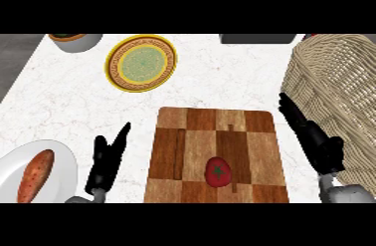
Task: Pick the tomato from the cutting board and place it in the basket
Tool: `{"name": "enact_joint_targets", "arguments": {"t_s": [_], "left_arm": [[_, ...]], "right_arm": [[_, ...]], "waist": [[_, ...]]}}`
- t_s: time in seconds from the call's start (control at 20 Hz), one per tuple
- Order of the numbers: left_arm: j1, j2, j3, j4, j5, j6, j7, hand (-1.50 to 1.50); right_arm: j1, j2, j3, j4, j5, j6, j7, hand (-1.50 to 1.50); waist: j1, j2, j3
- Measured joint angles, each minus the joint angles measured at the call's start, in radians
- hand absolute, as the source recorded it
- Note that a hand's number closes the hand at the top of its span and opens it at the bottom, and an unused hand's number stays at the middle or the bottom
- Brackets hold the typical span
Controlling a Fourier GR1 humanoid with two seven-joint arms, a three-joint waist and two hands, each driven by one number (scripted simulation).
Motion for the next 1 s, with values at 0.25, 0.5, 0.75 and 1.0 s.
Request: {"name": "enact_joint_targets", "arguments": {"t_s": [0.25,0.5,0.75,1.0], "left_arm": [[-0.062,0.041,0.031,-0.095,-0.001,-0.016,-0.004,0.00],[-0.136,0.125,0.120,-0.109,0.005,-0.024,0.000,0.00],[-0.161,0.192,0.202,-0.095,0.040,-0.060,0.013,0.00],[-0.169,0.222,0.250,-0.101,0.062,-0.082,0.039,0.00]], "right_arm": [[-0.133,0.050,-0.055,-0.016,-0.134,0.092,-0.090,1.50],[-0.276,0.014,0.067,-0.103,-0.019,0.221,-0.242,-1.50],[-0.262,0.172,0.305,-0.159,0.250,0.065,-0.312,-1.50],[-0.276,0.284,0.471,-0.272,0.421,-0.047,-0.051,-1.50]], "waist": [[0.024,0.012,-0.001],[0.054,0.013,-0.005],[0.024,0.015,-0.007],[0.002,0.013,-0.008]]}}
